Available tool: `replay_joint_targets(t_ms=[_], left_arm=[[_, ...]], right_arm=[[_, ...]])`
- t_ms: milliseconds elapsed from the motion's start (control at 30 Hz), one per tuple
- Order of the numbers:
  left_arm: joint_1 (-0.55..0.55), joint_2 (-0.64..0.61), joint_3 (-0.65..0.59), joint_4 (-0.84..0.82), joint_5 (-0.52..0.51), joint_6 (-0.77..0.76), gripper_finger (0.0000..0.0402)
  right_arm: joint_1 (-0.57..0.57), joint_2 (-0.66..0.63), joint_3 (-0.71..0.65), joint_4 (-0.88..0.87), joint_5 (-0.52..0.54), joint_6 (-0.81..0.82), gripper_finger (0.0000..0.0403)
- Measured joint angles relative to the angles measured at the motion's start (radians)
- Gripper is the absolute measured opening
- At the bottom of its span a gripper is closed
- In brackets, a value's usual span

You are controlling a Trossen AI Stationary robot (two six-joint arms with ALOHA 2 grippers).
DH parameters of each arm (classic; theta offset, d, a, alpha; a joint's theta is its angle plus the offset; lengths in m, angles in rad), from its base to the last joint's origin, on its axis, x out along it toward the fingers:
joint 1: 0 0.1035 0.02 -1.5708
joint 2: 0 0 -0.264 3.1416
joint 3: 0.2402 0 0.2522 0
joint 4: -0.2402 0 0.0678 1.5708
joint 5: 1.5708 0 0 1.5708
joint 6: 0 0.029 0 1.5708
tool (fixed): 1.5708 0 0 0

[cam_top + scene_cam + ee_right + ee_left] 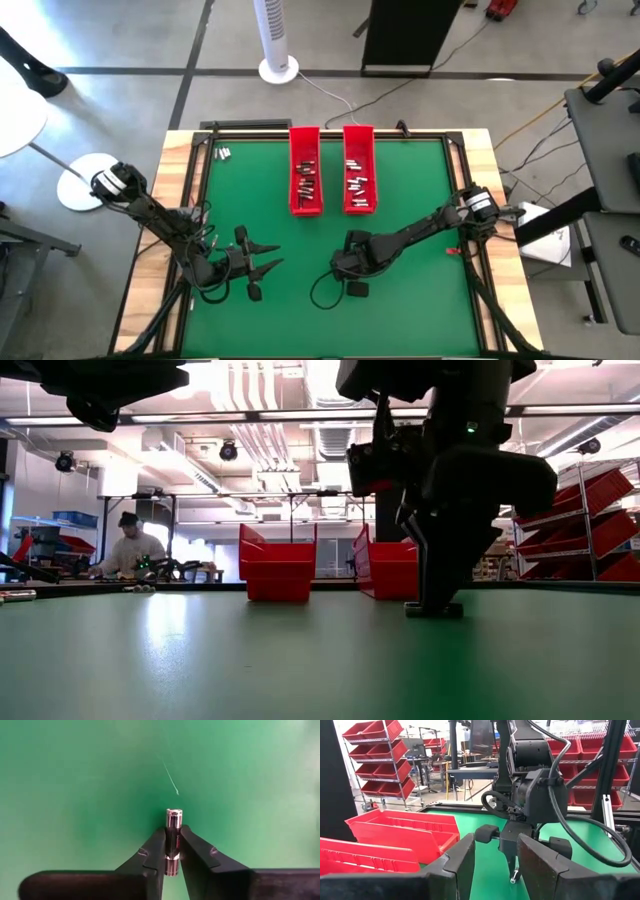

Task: Sort batteries
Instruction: Put the silver battery into the right red bin

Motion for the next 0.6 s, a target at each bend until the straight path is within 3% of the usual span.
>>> replay_joint_targets(t_ms=[233,467,600], left_arm=[[0.000,0.000,0.000,0.000,0.000,0.000,0.0127],[0.000,0.000,0.000,0.000,0.000,0.002,0.0127],[0.000,0.000,0.000,-0.001,0.000,0.003,0.0127]], right_arm=[[-0.002,0.002,0.001,-0.046,0.001,-0.028,0.0062],[-0.025,0.035,0.000,-0.054,-0.006,-0.057,0.0020],[-0.028,0.054,0.000,-0.061,-0.009,-0.061,0.0017]])
